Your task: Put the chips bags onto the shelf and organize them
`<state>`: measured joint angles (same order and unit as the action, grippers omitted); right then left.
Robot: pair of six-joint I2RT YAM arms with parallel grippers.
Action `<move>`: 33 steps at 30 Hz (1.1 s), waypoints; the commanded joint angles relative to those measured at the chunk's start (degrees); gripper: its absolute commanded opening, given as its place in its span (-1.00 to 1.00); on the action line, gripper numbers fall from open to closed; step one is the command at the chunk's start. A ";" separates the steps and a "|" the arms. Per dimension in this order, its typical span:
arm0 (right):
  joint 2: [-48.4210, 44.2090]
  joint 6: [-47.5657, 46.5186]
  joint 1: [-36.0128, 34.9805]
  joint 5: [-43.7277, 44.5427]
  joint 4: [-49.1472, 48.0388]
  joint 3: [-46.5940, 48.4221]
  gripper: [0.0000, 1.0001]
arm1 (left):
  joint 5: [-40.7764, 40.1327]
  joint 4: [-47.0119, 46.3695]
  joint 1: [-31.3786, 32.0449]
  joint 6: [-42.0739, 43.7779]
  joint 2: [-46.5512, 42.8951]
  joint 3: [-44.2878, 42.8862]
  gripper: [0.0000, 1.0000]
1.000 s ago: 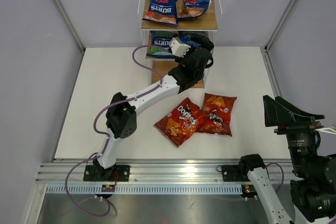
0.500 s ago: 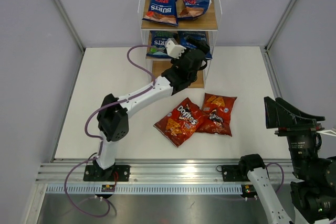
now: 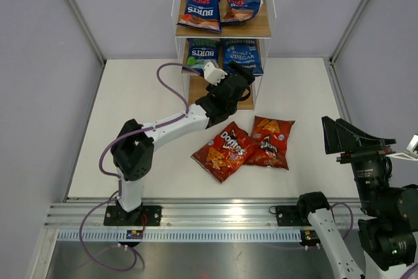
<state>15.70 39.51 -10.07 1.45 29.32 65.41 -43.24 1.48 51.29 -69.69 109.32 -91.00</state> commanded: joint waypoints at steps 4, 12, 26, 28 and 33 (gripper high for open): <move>3.10 0.22 -0.48 -2.42 -3.48 -1.86 0.99 | -1.31 -1.12 1.27 2.98 -5.77 3.72 0.98; 8.63 -4.43 -0.48 -3.47 -3.57 -5.19 0.99 | -2.02 -15.70 3.47 15.53 -10.26 9.26 0.98; 10.13 -8.48 -0.48 -3.48 -3.13 -5.47 0.99 | 1.67 -14.32 4.08 17.04 -19.66 17.25 0.98; 10.48 -10.58 -0.48 -2.60 -1.64 -5.12 0.99 | 3.25 -13.51 4.17 18.44 -23.96 19.62 0.98; 15.14 -13.31 -0.39 3.27 3.10 -5.03 0.99 | 6.25 -8.62 4.96 28.63 -33.89 23.86 0.98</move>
<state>27.18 29.69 -10.13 -0.82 29.12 58.98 -38.96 -9.28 55.35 -48.77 81.43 -66.76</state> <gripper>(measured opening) 0.993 0.988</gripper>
